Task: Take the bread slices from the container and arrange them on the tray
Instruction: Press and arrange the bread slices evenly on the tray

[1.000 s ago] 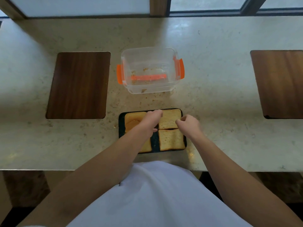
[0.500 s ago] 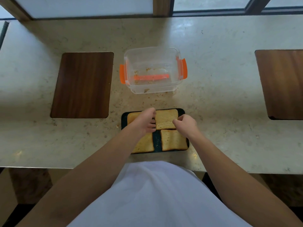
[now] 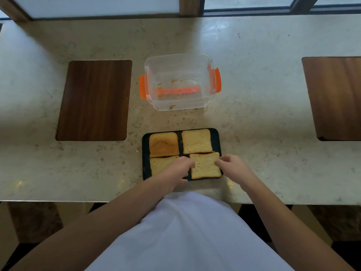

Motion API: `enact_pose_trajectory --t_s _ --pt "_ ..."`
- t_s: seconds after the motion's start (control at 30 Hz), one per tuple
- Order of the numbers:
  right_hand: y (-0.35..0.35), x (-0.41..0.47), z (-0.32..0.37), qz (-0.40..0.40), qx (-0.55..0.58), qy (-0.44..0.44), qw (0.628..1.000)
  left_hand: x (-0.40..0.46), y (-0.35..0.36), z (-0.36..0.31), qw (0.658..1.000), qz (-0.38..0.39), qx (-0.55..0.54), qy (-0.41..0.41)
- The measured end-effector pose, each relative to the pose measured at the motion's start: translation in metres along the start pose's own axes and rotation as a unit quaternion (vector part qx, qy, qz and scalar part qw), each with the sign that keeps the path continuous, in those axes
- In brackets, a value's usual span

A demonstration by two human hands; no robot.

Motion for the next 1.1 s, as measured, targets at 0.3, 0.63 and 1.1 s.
enact_pose_trajectory --t_s 0.3,0.63,1.1 --pt "0.01 -0.002 0.012 -0.007 -0.01 0.002 1.0 -0.008 -0.002 -0.005 1.0 0.021 -0.019 -0.012" --pt "0.014 0.003 0.027 -0.021 -0.027 -0.023 0.999 -0.002 -0.041 0.001 0.997 -0.052 -0.009 0.055" --pt "0.095 0.015 0.1 0.115 -0.01 0.016 0.993 0.016 -0.112 0.025 0.983 -0.157 -0.054 0.076"
Point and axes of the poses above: each hand's wrist, its own x-axis towards the middle knuckle, its own y-axis out of the palm, z = x × y, the point moved 3 cm from there along x, towards the middle knuckle
